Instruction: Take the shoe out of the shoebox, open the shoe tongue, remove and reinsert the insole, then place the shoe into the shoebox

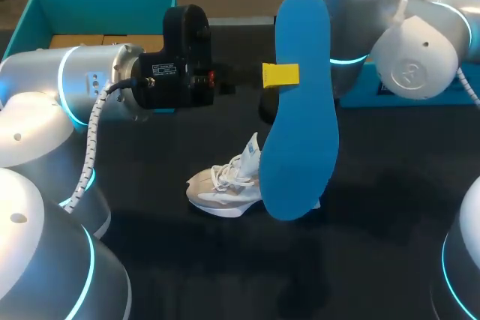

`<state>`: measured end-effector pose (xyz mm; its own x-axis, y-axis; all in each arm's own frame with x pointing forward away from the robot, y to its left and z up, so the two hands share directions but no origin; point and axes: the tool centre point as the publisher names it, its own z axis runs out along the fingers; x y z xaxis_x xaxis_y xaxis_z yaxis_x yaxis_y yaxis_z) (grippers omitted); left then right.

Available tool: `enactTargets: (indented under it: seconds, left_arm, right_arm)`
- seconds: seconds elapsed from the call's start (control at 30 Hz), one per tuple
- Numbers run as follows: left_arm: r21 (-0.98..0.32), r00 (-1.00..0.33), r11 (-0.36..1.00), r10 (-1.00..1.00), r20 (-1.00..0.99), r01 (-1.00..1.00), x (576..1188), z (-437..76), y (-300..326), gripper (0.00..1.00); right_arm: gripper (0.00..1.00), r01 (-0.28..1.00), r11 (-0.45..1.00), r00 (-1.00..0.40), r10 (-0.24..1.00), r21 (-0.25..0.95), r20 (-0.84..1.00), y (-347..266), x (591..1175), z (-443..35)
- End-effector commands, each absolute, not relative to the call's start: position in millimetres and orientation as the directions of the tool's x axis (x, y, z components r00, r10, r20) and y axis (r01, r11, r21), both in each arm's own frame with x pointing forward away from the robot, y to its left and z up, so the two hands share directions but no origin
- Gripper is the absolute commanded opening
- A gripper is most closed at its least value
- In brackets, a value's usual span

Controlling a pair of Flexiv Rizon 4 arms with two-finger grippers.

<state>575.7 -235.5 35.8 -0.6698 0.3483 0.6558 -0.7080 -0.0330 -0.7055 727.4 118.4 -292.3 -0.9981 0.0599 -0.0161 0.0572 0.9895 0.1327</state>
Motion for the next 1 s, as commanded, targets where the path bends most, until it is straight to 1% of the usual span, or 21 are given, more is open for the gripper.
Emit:
enactTargets:
  seconds: [0.03,0.4,0.6,0.77,1.0]
  left_arm:
    - [-0.702,-0.672,-0.044,0.341,0.658,-0.71,570.3,38.3,-239.6,0.0]
    - [-0.702,-0.672,-0.044,0.341,0.658,-0.71,570.3,38.3,-239.6,0.0]
    - [-0.702,-0.672,-0.044,0.341,0.658,-0.71,570.3,38.3,-239.6,0.0]
    - [-0.702,-0.672,-0.044,0.341,0.658,-0.71,570.3,38.3,-239.6,0.0]
    - [-0.702,-0.672,-0.044,0.341,0.658,-0.71,570.3,38.3,-239.6,0.0]
  right_arm:
    - [1.0,0.061,0.989,-0.998,0.065,0.132,-0.021,118.7,728.8,-294.2]
    - [1.0,0.033,0.989,-0.999,0.038,0.144,-0.031,132.5,756.1,-299.7]
    - [1.0,0.021,0.989,-1.0,0.022,0.144,-0.005,143.2,771.8,-330.2]
    - [1.0,0.02,0.988,-1.0,0.02,0.156,0.002,149.1,775.5,-348.2]
    - [1.0,0.026,0.99,-1.0,0.026,0.14,-0.001,145.7,776.4,-372.4]
